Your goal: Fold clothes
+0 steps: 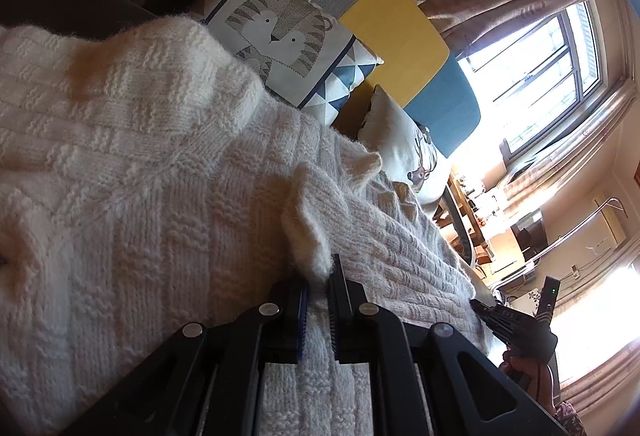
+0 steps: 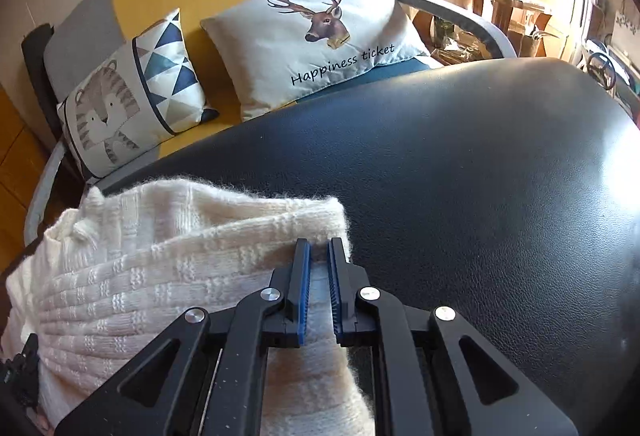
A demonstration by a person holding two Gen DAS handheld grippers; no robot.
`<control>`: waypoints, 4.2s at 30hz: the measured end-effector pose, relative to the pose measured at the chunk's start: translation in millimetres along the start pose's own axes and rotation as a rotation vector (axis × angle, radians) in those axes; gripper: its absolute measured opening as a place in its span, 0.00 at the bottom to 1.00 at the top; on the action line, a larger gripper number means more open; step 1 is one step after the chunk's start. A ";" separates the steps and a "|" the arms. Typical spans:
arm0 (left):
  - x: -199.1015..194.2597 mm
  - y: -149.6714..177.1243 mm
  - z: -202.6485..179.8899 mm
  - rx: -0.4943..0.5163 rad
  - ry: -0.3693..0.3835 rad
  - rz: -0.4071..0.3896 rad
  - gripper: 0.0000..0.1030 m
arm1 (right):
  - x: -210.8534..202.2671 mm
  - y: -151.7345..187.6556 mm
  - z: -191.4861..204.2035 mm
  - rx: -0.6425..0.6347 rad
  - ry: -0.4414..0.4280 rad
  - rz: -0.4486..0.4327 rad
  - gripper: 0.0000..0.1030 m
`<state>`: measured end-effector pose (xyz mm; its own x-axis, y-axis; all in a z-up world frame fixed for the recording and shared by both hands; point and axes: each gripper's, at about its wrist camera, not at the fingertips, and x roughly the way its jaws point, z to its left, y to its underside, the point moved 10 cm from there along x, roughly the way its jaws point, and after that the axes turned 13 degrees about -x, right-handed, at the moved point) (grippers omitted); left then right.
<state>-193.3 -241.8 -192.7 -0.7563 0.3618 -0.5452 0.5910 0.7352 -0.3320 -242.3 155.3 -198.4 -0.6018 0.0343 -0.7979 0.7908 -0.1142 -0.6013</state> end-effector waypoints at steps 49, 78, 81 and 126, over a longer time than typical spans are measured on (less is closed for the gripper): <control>-89.7 -44.9 41.9 -0.153 0.043 0.012 0.19 | -44.6 76.8 226.2 -0.288 -0.298 -0.085 0.12; -286.2 -186.8 313.0 -0.686 -0.208 -0.449 0.21 | -43.7 78.4 232.4 -0.327 -0.240 -0.094 0.12; -284.1 -190.2 314.5 -0.671 -0.204 -0.472 0.21 | -43.7 78.6 233.4 -0.334 -0.229 -0.095 0.12; -45.4 30.4 -149.3 0.382 0.046 -0.059 0.05 | -109.4 140.7 116.0 0.092 -0.446 -0.054 0.40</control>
<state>-182.9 -150.2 -63.1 -0.7990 0.3564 -0.4844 0.6012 0.4926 -0.6292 -78.2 20.3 -190.9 -0.6469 -0.3861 -0.6576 0.7561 -0.2122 -0.6191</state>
